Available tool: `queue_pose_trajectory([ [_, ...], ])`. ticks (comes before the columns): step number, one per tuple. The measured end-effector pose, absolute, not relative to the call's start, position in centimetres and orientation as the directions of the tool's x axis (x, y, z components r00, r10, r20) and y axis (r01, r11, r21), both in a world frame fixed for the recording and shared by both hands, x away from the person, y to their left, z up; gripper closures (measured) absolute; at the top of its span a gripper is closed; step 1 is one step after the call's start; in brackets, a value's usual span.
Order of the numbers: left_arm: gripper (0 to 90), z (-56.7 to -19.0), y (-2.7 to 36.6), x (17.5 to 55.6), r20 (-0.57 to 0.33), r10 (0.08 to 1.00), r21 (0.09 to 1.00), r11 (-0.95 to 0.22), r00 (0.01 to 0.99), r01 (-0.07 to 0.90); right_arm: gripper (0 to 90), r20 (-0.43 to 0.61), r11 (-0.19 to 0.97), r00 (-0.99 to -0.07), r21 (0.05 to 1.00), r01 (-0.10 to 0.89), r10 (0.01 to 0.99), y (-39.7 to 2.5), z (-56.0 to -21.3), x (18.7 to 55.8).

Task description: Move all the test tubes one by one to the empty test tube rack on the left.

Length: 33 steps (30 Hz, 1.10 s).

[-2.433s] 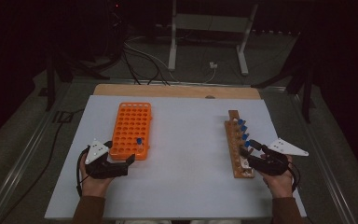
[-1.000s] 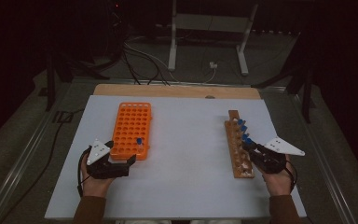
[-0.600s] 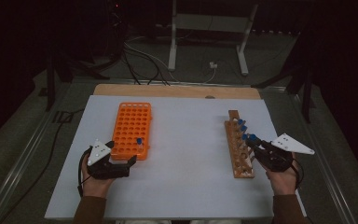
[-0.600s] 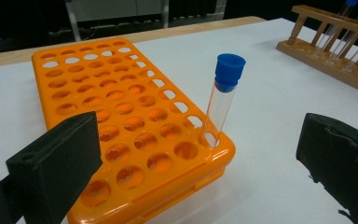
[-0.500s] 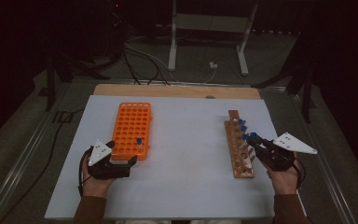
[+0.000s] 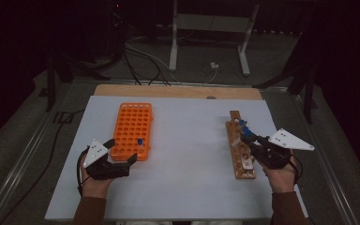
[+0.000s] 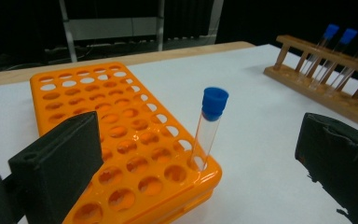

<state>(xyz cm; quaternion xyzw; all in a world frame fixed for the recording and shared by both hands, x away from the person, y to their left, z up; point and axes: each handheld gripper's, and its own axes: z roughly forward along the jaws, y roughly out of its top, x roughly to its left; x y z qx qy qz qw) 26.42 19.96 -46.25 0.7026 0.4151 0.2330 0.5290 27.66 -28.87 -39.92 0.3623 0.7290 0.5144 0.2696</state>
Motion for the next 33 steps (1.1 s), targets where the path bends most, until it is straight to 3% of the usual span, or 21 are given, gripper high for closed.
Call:
queue_pose_trajectory([
  [14, 1.4, -44.5, 18.1, 26.4, -0.106, 0.805, 0.933, -0.123, 0.584, 0.339, 77.0, 0.022, 0.221, -0.671, 0.936, 0.274, 0.741, -24.6, -40.7, 28.6],
  [24, 5.6, -42.9, 14.2, 26.4, -0.042, 0.751, 0.938, -0.197, 0.659, 0.285, 77.0, 0.020, 0.255, -0.721, 0.929, 0.270, 0.693, -21.4, -40.3, 28.9],
  [33, 12.3, -43.5, 11.1, 27.5, -0.066, 0.701, 0.925, -0.224, 0.710, 0.308, 76.9, 0.016, 0.292, -0.766, 0.919, 0.265, 0.642, -18.4, -40.6, 28.9],
])
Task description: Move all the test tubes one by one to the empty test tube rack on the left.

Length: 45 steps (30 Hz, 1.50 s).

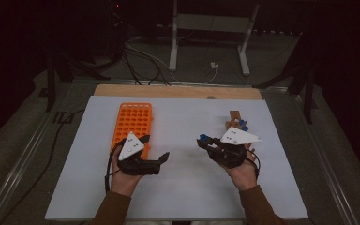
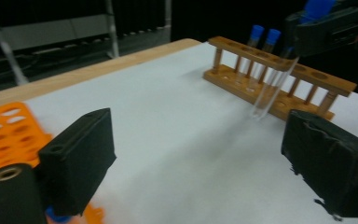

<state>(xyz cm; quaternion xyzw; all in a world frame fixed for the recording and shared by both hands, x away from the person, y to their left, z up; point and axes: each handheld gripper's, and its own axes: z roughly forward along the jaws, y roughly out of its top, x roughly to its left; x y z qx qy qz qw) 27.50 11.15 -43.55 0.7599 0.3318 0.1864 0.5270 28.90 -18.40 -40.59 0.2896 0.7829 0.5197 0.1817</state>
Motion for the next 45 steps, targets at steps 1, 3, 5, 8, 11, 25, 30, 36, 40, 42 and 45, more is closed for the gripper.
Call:
queue_pose_trajectory([
  [1, 13.0, -43.6, 10.9, 27.6, -0.069, 0.695, 0.924, -0.226, 0.716, 0.309, 76.9, 0.017, 0.294, -0.769, 0.918, 0.265, 0.639, -18.2, -40.6, 28.9],
  [3, 15.5, -43.8, 10.5, 27.8, -0.072, 0.688, 0.922, -0.231, 0.722, 0.312, 76.9, 0.022, 0.295, -0.774, 0.917, 0.268, 0.633, -17.7, -40.8, 28.9],
  [5, 16.6, -44.0, 10.2, 28.1, -0.083, 0.683, 0.917, -0.233, 0.726, 0.324, 76.9, 0.032, 0.291, -0.778, 0.917, 0.272, 0.627, -17.4, -40.8, 28.9],
  [8, 18.5, -44.4, 9.6, 28.4, -0.096, 0.673, 0.909, -0.240, 0.734, 0.340, 76.9, 0.046, 0.283, -0.785, 0.918, 0.277, 0.618, -17.0, -40.9, 28.9],
  [11, 20.2, -44.6, 8.9, 28.5, -0.098, 0.664, 0.906, -0.249, 0.742, 0.342, 76.9, 0.048, 0.288, -0.790, 0.916, 0.278, 0.611, -16.5, -40.9, 29.0],
  [25, 43.7, -44.7, 6.2, 28.3, -0.036, 0.628, 0.908, -0.304, 0.777, 0.288, 76.8, 0.062, 0.297, -0.812, 0.912, 0.282, 0.580, -15.1, -41.2, 28.9],
  [30, 57.6, -44.7, 6.0, 28.1, -0.008, 0.617, 0.908, -0.325, 0.787, 0.264, 76.8, 0.077, 0.291, -0.816, 0.911, 0.291, 0.573, -15.0, -41.3, 28.9],
  [36, 65.7, -44.6, 6.0, 27.9, 0.003, 0.610, 0.912, -0.326, 0.792, 0.248, 76.8, 0.085, 0.297, -0.825, 0.908, 0.295, 0.559, -14.6, -41.5, 28.9],
  [40, 72.2, -44.6, 6.0, 27.8, 0.014, 0.598, 0.909, -0.342, 0.801, 0.239, 76.8, 0.089, 0.297, -0.827, 0.908, 0.297, 0.555, -14.5, -41.5, 28.9],
  [42, 75.9, -44.6, 6.0, 27.7, 0.023, 0.594, 0.909, -0.347, 0.804, 0.231, 76.7, 0.091, 0.296, -0.828, 0.907, 0.298, 0.554, -14.5, -41.5, 28.9],
  [45, 77.5, -44.6, 5.9, 27.6, 0.033, 0.590, 0.907, -0.356, 0.807, 0.223, 76.5, 0.102, 0.293, -0.828, 0.906, 0.306, 0.551, -14.6, -41.5, 29.0],
])
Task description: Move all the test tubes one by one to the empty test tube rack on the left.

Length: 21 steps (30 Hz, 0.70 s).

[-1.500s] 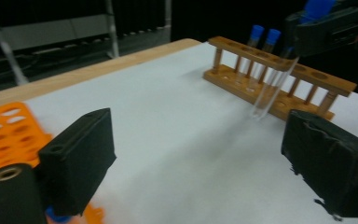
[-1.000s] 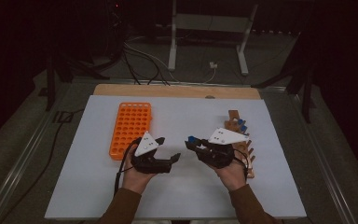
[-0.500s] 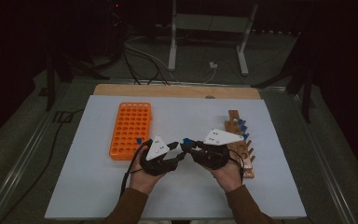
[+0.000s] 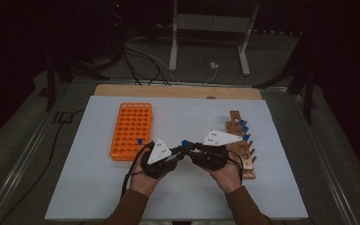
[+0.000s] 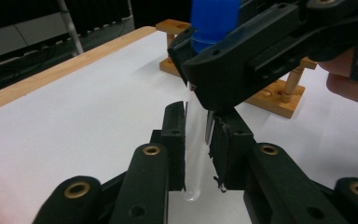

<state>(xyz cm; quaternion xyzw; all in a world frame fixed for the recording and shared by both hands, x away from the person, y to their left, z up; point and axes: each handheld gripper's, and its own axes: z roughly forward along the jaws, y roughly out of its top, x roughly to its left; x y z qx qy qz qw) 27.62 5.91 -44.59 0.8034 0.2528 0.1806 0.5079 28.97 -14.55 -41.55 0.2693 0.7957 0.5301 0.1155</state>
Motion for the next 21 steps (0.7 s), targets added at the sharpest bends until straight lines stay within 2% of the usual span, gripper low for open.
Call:
queue_pose_trajectory([
  [2, 77.8, -44.6, 5.9, 27.7, 0.033, 0.594, 0.905, -0.359, 0.804, 0.228, 73.6, 0.113, 0.290, -0.832, 0.905, 0.312, 0.543, -14.7, -41.6, 29.1],
  [8, 77.9, -44.5, 6.8, 27.9, 0.015, 0.617, 0.909, -0.335, 0.787, 0.246, 53.9, 0.142, 0.261, -0.831, 0.909, 0.324, 0.538, -16.0, -41.5, 29.3],
  [13, 78.0, -44.3, 7.5, 28.0, 0.008, 0.641, 0.911, -0.322, 0.768, 0.259, 38.9, 0.126, 0.261, -0.807, 0.908, 0.329, 0.577, -17.0, -41.5, 29.3],
  [21, 78.0, -44.1, 8.6, 28.0, 0.003, 0.663, 0.913, -0.307, 0.748, 0.268, 21.9, 0.093, 0.260, -0.746, 0.903, 0.343, 0.660, -18.7, -41.7, 29.4],
])
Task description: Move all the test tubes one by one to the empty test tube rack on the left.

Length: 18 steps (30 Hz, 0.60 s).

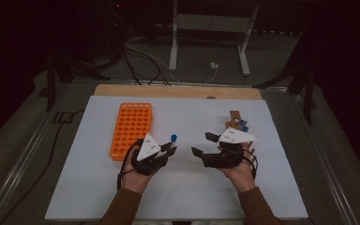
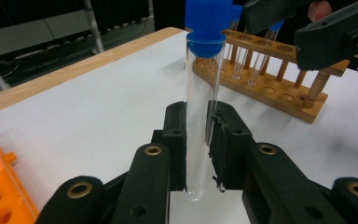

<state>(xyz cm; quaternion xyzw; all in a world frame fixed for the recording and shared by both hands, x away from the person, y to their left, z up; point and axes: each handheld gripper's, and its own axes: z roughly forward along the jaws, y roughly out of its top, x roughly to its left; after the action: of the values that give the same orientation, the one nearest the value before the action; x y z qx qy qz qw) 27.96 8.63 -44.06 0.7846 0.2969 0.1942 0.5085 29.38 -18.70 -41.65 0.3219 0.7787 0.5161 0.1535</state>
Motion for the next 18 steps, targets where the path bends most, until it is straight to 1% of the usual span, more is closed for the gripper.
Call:
queue_pose_trajectory([
  [9, 78.2, -43.8, 10.4, 28.1, -0.013, 0.689, 0.918, -0.278, 0.724, 0.282, 15.3, 0.073, 0.247, -0.689, 0.902, 0.355, 0.721, -21.0, -42.0, 29.3],
  [18, 78.1, -43.2, 12.6, 28.2, -0.036, 0.729, 0.925, -0.234, 0.683, 0.298, 14.9, 0.051, 0.228, -0.640, 0.910, 0.346, 0.766, -23.2, -41.9, 28.9],
])
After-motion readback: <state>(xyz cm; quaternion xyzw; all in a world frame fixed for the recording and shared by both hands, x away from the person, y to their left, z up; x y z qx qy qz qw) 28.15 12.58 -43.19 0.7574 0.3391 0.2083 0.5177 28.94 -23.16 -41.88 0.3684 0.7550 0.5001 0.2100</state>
